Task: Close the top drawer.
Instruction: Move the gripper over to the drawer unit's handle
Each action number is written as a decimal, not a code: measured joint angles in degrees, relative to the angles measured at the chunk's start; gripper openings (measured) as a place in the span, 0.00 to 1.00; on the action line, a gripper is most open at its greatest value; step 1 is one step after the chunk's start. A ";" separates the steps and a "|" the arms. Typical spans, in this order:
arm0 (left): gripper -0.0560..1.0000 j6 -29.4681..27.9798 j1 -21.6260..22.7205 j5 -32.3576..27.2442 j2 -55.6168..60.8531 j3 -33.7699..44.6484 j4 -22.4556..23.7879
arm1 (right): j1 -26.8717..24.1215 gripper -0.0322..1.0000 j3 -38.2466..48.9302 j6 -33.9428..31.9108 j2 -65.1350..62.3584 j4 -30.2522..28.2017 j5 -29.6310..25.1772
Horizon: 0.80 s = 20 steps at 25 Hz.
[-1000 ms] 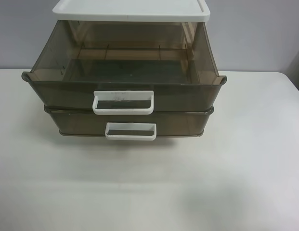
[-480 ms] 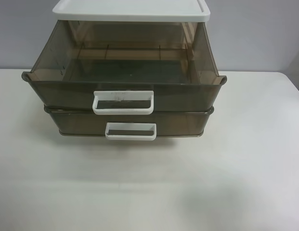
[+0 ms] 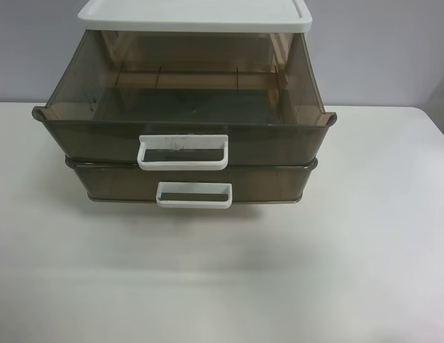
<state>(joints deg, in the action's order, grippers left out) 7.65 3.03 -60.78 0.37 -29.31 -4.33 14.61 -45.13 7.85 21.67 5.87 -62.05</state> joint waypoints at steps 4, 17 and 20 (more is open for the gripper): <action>0.99 0.00 0.00 0.00 0.00 0.00 0.00 | 10.14 0.98 -7.58 0.00 13.31 -0.11 0.00; 0.99 0.00 0.00 0.00 0.00 0.00 0.00 | 44.09 0.97 -29.81 -2.54 48.42 -8.22 -6.95; 0.99 0.00 0.00 0.00 0.00 0.00 0.00 | 49.15 0.97 -32.39 -2.56 52.82 -7.78 -7.32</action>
<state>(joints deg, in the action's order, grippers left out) 7.65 3.03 -60.78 0.37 -29.31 -4.33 63.76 -77.52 5.29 74.49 -1.90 -69.37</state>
